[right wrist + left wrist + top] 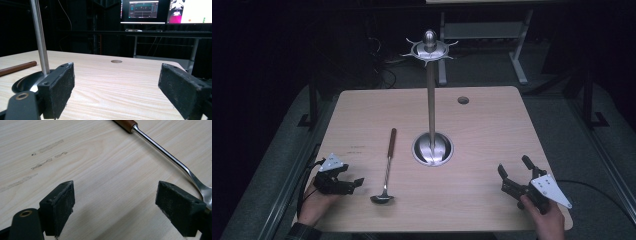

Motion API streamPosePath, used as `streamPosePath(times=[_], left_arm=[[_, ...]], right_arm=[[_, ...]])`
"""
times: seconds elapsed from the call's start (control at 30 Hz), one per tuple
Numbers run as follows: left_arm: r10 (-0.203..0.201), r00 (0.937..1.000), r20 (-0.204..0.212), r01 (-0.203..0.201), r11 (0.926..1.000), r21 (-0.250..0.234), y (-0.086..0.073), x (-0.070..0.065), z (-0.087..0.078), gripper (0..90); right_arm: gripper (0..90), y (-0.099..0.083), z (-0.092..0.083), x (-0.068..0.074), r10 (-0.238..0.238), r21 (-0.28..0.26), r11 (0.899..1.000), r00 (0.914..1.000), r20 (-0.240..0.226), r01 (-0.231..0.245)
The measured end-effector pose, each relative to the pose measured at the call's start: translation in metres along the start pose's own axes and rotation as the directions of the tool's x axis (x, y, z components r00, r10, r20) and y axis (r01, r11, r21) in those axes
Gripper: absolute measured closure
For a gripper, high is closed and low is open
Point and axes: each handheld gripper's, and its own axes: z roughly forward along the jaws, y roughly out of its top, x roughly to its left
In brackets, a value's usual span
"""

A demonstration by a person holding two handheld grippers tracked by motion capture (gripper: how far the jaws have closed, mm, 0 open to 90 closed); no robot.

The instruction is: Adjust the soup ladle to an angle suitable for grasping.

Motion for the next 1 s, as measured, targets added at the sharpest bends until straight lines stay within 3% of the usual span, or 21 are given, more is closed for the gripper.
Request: streamPosePath(times=[0.23,0.53,0.6,0.67,0.73,0.77,0.8,0.83,0.87,1.0], left_arm=[[0.004,0.9999,-0.014,-0.003,0.9999,0.01,0.004,-0.001,0.0,22.8],[-0.027,0.9995,-0.015,0.028,0.9992,0.03,0.012,-0.002,0.004,42.6],[-0.028,0.9994,-0.02,0.028,0.9992,0.027,0.015,-0.002,0.003,55.3],[-0.044,0.9989,-0.018,0.044,0.9987,0.024,0.017,-0.001,0.002,59.6],[-0.047,0.9987,-0.02,0.048,0.9986,0.024,0.018,0.0,0.002,73.0],[-0.051,0.9986,-0.017,0.051,0.9984,0.022,0.019,0.001,0.001,73.0],[-0.056,0.9983,-0.016,0.056,0.9982,0.02,0.02,0.001,0.0,82.6],[-0.057,0.9983,-0.014,0.057,0.9982,0.02,0.021,0.003,-0.001,82.6],[-0.057,0.9983,-0.012,0.057,0.9983,0.017,0.022,0.004,-0.001,90.0],[-0.07,0.9974,-0.017,0.07,0.9975,0.007,0.027,0.008,-0.001,90.0]], right_arm=[[13.0,0.0,0.0,0.0,-0.005,0.0,1.0,1.0,-0.004,0.005],[13.0,0.0,0.0,0.0,-0.006,-0.002,1.0,1.0,-0.005,0.006],[13.0,0.0,0.0,0.0,-0.004,-0.001,1.0,1.0,-0.008,0.004],[13.0,0.0,0.0,0.0,-0.007,-0.003,1.0,0.9999,-0.008,0.007],[13.0,0.0,0.0,0.0,-0.008,-0.004,1.0,1.0,-0.004,0.008],[13.0,0.0,0.0,0.0,-0.008,-0.004,1.0,1.0,-0.004,0.008],[13.0,0.0,0.0,0.001,-0.007,-0.004,1.0,1.0,-0.004,0.007],[13.0,0.0,0.0,0.001,-0.007,-0.004,1.0,1.0,-0.004,0.007],[13.0,0.0,0.0,0.0,-0.007,-0.003,1.0,1.0,-0.002,0.007],[13.0,0.0,0.0,0.001,-0.008,-0.003,1.0,1.0,-0.003,0.008]])
